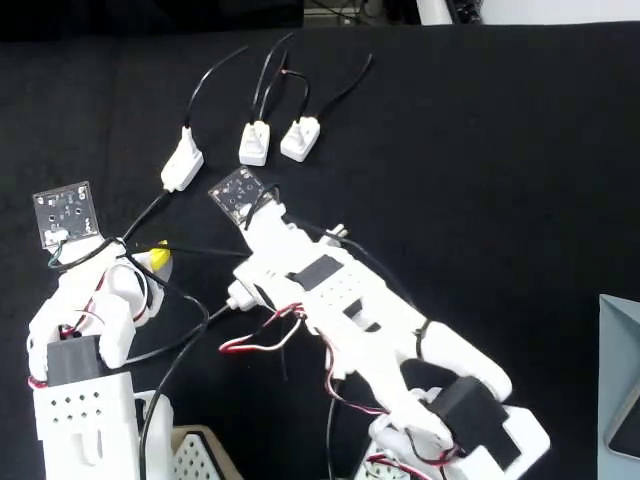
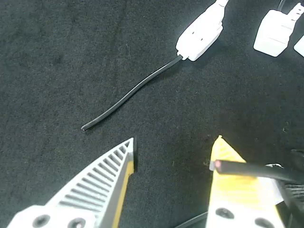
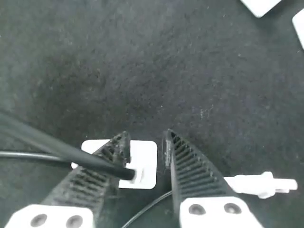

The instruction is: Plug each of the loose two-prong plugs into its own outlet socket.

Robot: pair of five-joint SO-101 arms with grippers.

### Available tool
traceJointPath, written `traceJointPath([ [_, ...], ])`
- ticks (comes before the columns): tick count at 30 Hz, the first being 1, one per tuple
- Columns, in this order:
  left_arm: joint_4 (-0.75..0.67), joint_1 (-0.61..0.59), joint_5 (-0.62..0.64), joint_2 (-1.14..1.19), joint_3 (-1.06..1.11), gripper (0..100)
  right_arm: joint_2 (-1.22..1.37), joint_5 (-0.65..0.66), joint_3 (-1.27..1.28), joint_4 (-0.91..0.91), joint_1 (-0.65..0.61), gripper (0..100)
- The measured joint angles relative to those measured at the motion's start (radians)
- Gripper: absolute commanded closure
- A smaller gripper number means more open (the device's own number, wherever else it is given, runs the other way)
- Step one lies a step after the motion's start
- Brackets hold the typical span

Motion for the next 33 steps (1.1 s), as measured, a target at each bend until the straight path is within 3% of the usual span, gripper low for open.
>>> traceJointPath([
  [2,0.0,0.0,0.0,0.0,0.0,74,-0.009,0.0,0.002,0.0,0.0,88.7],
  [6,0.0,0.0,0.0,0.0,0.0,74,-0.014,0.0,0.04,0.0,0.0,98.9],
  [26,0.0,0.0,0.0,0.0,0.0,74,-0.029,0.034,0.083,-0.006,0.005,98.5],
  [33,0.144,0.0,-0.069,0.0,-0.153,70,-0.1,0.034,0.087,0.017,0.003,84.8],
])
